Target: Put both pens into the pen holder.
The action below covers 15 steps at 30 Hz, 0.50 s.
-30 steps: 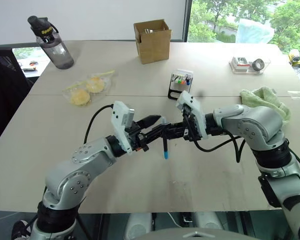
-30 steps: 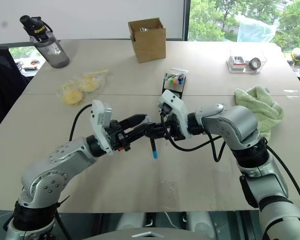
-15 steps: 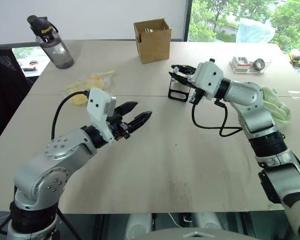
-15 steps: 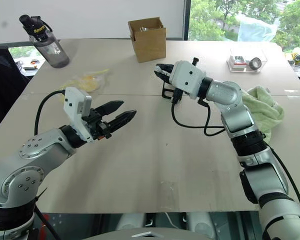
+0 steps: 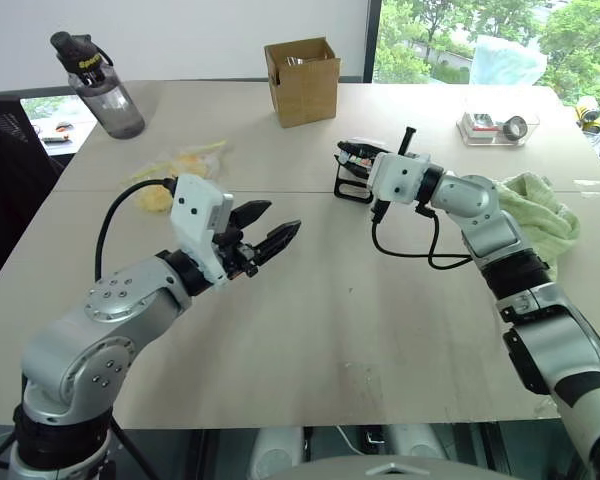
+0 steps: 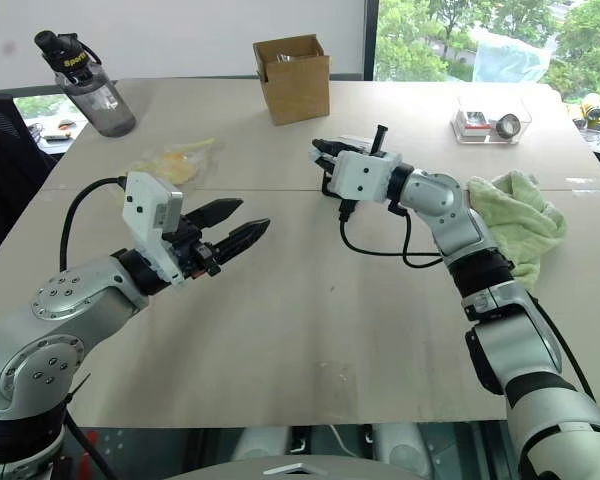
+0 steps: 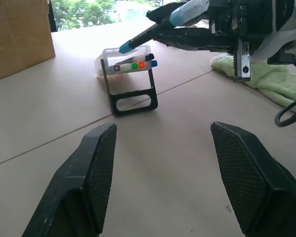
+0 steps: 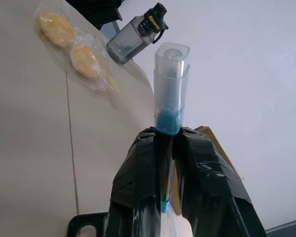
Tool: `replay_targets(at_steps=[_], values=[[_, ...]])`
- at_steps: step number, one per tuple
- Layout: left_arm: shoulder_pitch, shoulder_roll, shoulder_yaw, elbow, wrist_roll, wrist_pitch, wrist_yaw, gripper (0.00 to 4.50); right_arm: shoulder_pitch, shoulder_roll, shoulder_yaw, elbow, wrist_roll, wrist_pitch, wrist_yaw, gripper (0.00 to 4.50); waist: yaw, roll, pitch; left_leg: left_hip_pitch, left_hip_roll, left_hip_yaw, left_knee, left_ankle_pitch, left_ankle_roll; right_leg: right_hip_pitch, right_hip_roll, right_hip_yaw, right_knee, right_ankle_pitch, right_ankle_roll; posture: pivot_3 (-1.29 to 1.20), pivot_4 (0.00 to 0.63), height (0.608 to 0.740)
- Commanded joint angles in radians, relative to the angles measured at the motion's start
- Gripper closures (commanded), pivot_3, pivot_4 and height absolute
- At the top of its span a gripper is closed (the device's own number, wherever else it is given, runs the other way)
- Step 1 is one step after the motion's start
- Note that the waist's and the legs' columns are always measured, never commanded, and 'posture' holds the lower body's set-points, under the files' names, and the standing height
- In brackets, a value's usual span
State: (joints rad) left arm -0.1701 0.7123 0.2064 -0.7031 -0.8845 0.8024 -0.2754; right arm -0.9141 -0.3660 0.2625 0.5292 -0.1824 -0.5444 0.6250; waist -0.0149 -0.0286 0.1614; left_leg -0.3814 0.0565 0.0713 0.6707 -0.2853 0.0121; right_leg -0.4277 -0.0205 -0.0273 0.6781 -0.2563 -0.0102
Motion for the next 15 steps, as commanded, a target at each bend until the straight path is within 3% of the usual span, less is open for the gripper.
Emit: replay_targets(at_steps=[1, 12, 13, 15], values=[[-0.001, 0.002, 0.023, -0.042, 0.017, -0.016, 0.005, 1.40, -0.037, 0.010, -0.004, 0.038, -0.017, -0.049, -0.029, 4.48, 0.000, 0.000, 0.000, 0.000, 0.000, 0.000, 0.000, 0.000, 0.000, 0.000, 0.000, 0.000, 0.000, 0.000, 0.000, 0.00, 0.150, 0.736], [0.014, -0.015, 0.022, -0.041, 0.051, -0.025, 0.001, 1.40, -0.126, 0.041, 0.001, 0.246, -0.100, -0.085, -0.118, 4.48, -0.001, 0.000, 0.000, 0.000, 0.000, 0.000, 0.000, 0.000, 0.000, 0.000, 0.000, 0.000, 0.000, 0.000, 0.000, 0.00, 0.150, 0.736], [0.016, -0.014, 0.023, -0.042, 0.054, -0.026, 0.000, 1.34, -0.136, 0.044, -0.003, 0.264, -0.104, -0.079, -0.130, 3.43, -0.001, 0.000, 0.000, 0.000, 0.000, 0.000, 0.000, 0.000, 0.000, 0.000, 0.000, 0.000, 0.000, 0.000, 0.000, 0.00, 0.150, 0.736], [0.022, -0.014, 0.029, -0.042, 0.058, -0.029, -0.002, 1.34, -0.153, 0.046, -0.004, 0.294, -0.113, -0.072, -0.150, 2.59, -0.001, 0.000, 0.000, 0.000, 0.000, 0.000, 0.000, 0.000, 0.000, 0.000, -0.001, 0.000, 0.000, 0.000, 0.000, 0.00, 0.150, 0.736]])
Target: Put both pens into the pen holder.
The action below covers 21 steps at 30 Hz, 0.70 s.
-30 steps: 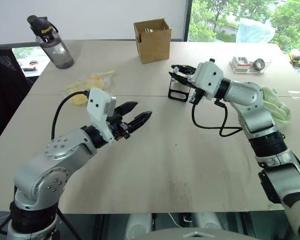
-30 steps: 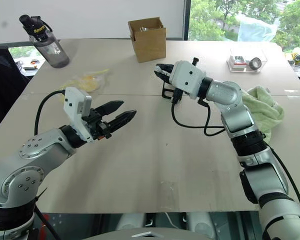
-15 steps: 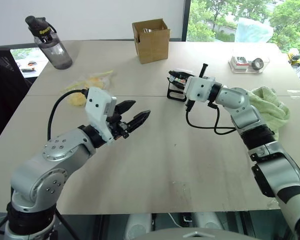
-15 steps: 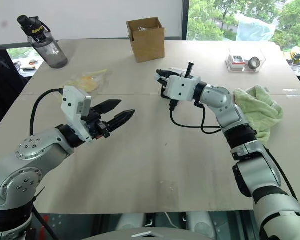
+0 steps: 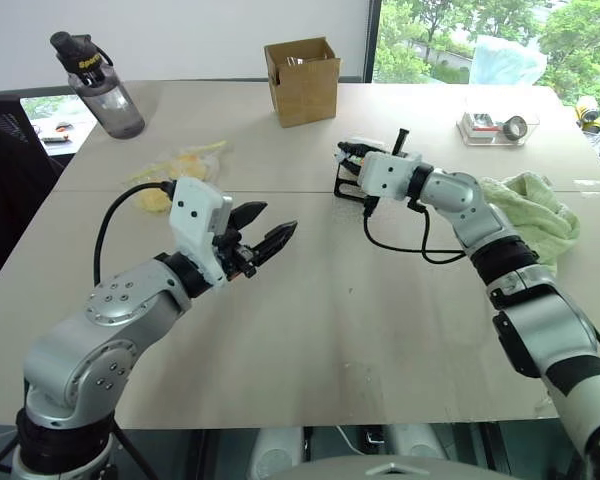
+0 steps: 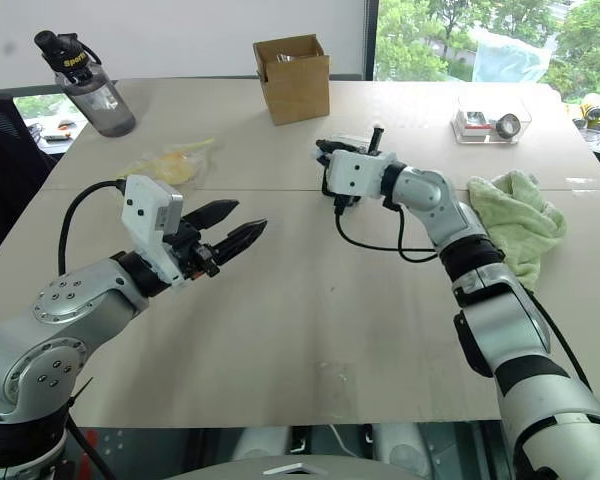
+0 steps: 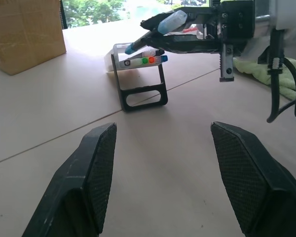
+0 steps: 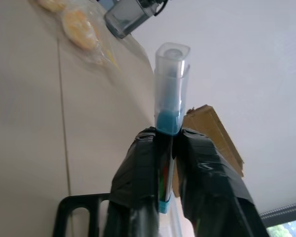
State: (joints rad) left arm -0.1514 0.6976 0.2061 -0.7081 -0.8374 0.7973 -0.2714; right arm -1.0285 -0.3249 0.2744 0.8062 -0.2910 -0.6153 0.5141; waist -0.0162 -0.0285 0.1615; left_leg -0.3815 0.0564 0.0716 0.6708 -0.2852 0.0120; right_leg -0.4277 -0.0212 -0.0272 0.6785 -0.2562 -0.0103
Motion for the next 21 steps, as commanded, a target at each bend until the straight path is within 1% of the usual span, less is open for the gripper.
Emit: replay_targets(at_steps=[1, 3, 4, 5, 6, 10, 12, 14, 15, 16, 19, 21], values=[[0.005, 0.000, 0.031, -0.037, 0.012, -0.024, -0.007, 1.34, -0.043, 0.005, -0.015, 0.026, -0.007, 0.000, -0.045, 2.13, 0.000, 0.000, 0.000, 0.000, 0.000, 0.000, 0.000, 0.000, 0.000, 0.000, 0.000, 0.000, 0.000, 0.000, 0.000, 0.00, 0.150, 0.736], [0.008, -0.001, 0.032, -0.036, 0.018, -0.026, -0.011, 1.34, -0.053, 0.009, -0.020, 0.047, -0.003, 0.003, -0.056, 1.14, 0.000, 0.000, 0.000, 0.000, 0.000, 0.000, 0.000, 0.000, 0.000, 0.000, 0.000, 0.000, 0.000, 0.000, 0.000, 0.00, 0.150, 0.736], [0.008, -0.003, 0.031, -0.036, 0.021, -0.027, -0.012, 1.34, -0.057, 0.010, -0.025, 0.055, 0.002, 0.006, -0.061, 0.77, 0.000, 0.000, 0.000, 0.000, 0.000, 0.000, 0.000, 0.000, 0.000, 0.000, 0.000, 0.000, 0.000, 0.000, 0.000, 0.00, 0.150, 0.736], [0.010, -0.003, 0.031, -0.036, 0.023, -0.028, -0.014, 1.34, -0.060, 0.012, -0.031, 0.061, 0.008, 0.010, -0.065, 0.28, 0.000, 0.000, 0.000, 0.000, 0.000, 0.000, 0.000, 0.000, 0.000, 0.000, 0.000, 0.000, 0.000, 0.000, 0.000, 0.00, 0.150, 0.736], [0.011, -0.004, 0.031, -0.036, 0.026, -0.029, -0.016, 1.34, -0.063, 0.010, -0.034, 0.063, 0.011, 0.010, -0.067, 0.02, 0.000, 0.000, 0.000, 0.000, 0.000, 0.000, 0.000, 0.000, 0.000, 0.000, 0.000, 0.000, 0.000, 0.000, 0.000, 0.00, 0.150, 0.736], [0.021, -0.011, 0.029, -0.033, 0.034, -0.040, -0.025, 1.34, -0.044, 0.006, -0.050, 0.031, 0.049, 0.017, -0.032, 0.02, 0.000, 0.000, 0.000, 0.000, 0.000, 0.000, 0.000, 0.000, 0.000, 0.000, 0.000, 0.000, 0.000, 0.000, 0.000, 0.00, 0.150, 0.736], [0.033, -0.017, 0.027, -0.030, 0.040, -0.047, -0.030, 1.34, -0.009, 0.024, -0.080, -0.025, 0.143, 0.065, 0.049, 0.02, 0.000, 0.000, 0.000, 0.000, 0.000, 0.000, 0.000, 0.000, 0.000, 0.000, 0.000, 0.000, 0.000, 0.000, 0.000, 0.00, 0.150, 0.736], [0.060, -0.033, 0.031, -0.030, 0.037, -0.066, -0.044, 1.34, 0.047, 0.037, -0.106, -0.119, 0.258, 0.168, 0.158, 0.02, 0.000, 0.000, 0.000, 0.000, 0.000, 0.000, 0.000, 0.000, 0.000, 0.000, 0.000, 0.000, 0.000, 0.000, 0.000, 0.00, 0.150, 0.736], [0.070, -0.039, 0.034, -0.031, 0.036, -0.073, -0.050, 1.34, 0.068, 0.038, -0.112, -0.157, 0.290, 0.206, 0.192, 0.02, 0.001, 0.000, 0.000, 0.000, 0.000, 0.000, 0.000, 0.000, 0.000, 0.000, 0.000, 0.000, 0.000, 0.000, 0.000, 0.00, 0.150, 0.736], [0.088, -0.047, 0.037, -0.033, 0.040, -0.091, -0.061, 1.34, 0.102, 0.031, -0.113, -0.214, 0.328, 0.254, 0.241, 0.02, 0.002, 0.000, 0.000, 0.000, 0.000, 0.000, 0.000, 0.000, 0.000, 0.000, 0.000, 0.000, 0.000, 0.000, 0.000, 0.00, 0.150, 0.736], [0.179, -0.073, 0.031, -0.025, 0.099, -0.156, -0.087, 1.34, 0.273, -0.024, -0.120, -0.434, 0.465, 0.445, 0.384, 0.02, 0.005, 0.000, 0.000, 0.000, 0.000, 0.000, -0.001, 0.000, 0.000, 0.000, -0.001, -0.001, 0.000, 0.000, 0.000, 0.00, 0.150, 0.736], [0.237, -0.085, 0.019, -0.012, 0.134, -0.190, -0.108, 1.34, 0.374, -0.065, -0.132, -0.554, 0.524, 0.554, 0.422, 0.02, 0.009, 0.000, 0.000, -0.001, 0.000, -0.001, -0.001, 0.000, 0.000, 0.000, -0.003, -0.003, -0.001, 0.000, 0.000, 0.00, 0.150, 0.736]])
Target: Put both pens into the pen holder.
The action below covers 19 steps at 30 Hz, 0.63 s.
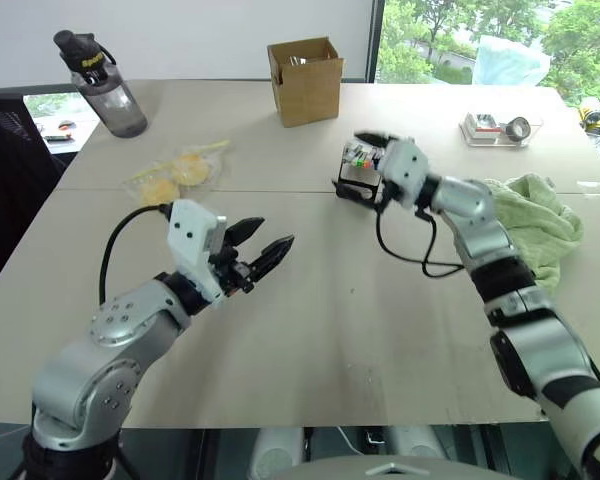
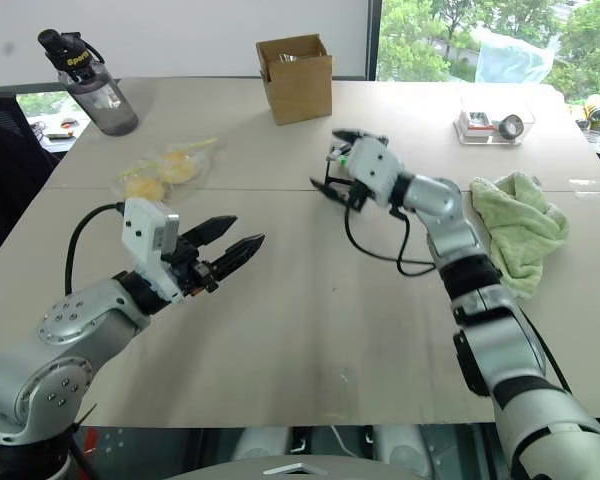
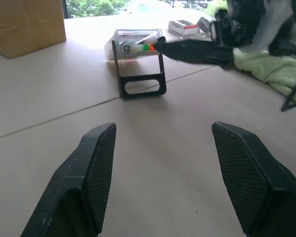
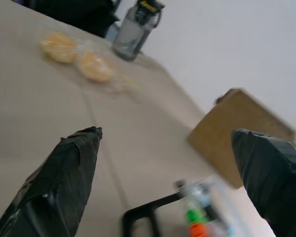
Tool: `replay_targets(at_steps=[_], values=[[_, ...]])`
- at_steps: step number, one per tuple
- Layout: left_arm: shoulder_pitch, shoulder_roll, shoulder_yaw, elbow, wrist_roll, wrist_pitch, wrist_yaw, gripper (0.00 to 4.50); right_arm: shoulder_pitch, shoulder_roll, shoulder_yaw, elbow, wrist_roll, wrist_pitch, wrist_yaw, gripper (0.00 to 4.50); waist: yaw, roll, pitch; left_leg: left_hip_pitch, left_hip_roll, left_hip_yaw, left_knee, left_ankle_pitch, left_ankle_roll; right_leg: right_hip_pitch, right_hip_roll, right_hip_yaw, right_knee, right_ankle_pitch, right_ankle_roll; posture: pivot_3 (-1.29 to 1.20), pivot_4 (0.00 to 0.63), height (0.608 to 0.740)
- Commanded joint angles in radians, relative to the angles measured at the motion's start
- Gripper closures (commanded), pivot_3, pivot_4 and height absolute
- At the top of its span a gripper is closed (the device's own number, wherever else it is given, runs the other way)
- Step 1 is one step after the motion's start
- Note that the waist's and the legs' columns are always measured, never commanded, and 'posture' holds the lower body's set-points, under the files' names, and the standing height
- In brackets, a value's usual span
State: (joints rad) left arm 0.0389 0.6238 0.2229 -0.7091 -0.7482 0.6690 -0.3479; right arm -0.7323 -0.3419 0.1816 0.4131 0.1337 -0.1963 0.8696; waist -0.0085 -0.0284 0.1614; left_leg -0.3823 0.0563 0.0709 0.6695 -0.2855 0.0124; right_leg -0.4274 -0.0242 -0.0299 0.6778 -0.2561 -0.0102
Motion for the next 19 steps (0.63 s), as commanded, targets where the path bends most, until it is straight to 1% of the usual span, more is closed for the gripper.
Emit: replay_targets(at_steps=[1, 3, 5, 8, 13, 16, 19], values=[[0.072, -0.015, -0.005, -0.003, 0.070, -0.082, -0.042, 1.34, 0.123, -0.069, -0.045, -0.214, 0.121, 0.186, 0.077, 0.02, 0.000, 0.000, 0.000, -0.001, 0.000, 0.000, 0.000, 0.000, 0.000, 0.000, -0.001, 0.000, 0.000, 0.000, 0.000, 0.00, 0.150, 0.736], [0.106, -0.034, -0.007, 0.010, 0.096, -0.113, -0.049, 1.34, 0.186, -0.103, -0.056, -0.296, 0.157, 0.271, 0.086, 0.02, -0.002, 0.000, 0.000, 0.000, -0.001, 0.000, 0.000, 0.000, 0.000, 0.000, -0.002, -0.001, 0.001, 0.000, 0.000, 0.00, 0.150, 0.736], [0.160, -0.044, -0.012, 0.029, 0.153, -0.148, -0.051, 1.34, 0.295, -0.158, -0.086, -0.409, 0.225, 0.375, 0.103, 0.02, -0.003, 0.001, 0.000, 0.001, -0.001, 0.001, 0.000, -0.002, 0.004, 0.000, -0.001, -0.001, 0.001, 0.000, 0.000, 0.00, 0.150, 0.736], [0.229, -0.055, -0.007, 0.045, 0.184, -0.180, -0.079, 1.34, 0.438, -0.220, -0.132, -0.553, 0.305, 0.478, 0.114, 0.02, -0.002, 0.001, 0.000, 0.002, -0.001, 0.000, 0.000, -0.003, 0.005, 0.001, -0.001, -0.001, 0.001, 0.000, 0.000, 0.00, 0.150, 0.736], [0.322, -0.057, -0.005, 0.059, 0.235, -0.245, -0.135, 1.34, 0.613, -0.259, -0.203, -0.653, 0.339, 0.476, 0.108, 0.02, -0.003, 0.001, 0.000, 0.002, -0.001, 0.000, 0.000, -0.003, 0.005, 0.001, 0.001, 0.000, 0.000, 0.000, 0.000, 0.00, 0.150, 0.736], [0.351, -0.049, -0.021, 0.064, 0.276, -0.276, -0.162, 1.34, 0.665, -0.272, -0.226, -0.667, 0.331, 0.468, 0.100, 0.02, -0.002, 0.001, 0.000, 0.003, -0.001, 0.001, 0.001, -0.003, 0.005, 0.001, 0.001, 0.001, 0.000, 0.000, 0.000, 0.00, 0.150, 0.736], [0.342, -0.058, -0.026, 0.066, 0.297, -0.297, -0.171, 1.34, 0.695, -0.276, -0.237, -0.680, 0.324, 0.459, 0.092, 0.02, -0.002, 0.001, 0.000, 0.003, -0.001, 0.001, 0.001, -0.003, 0.005, 0.001, 0.002, 0.001, 0.000, -0.001, 0.001, 0.00, 0.150, 0.736]])
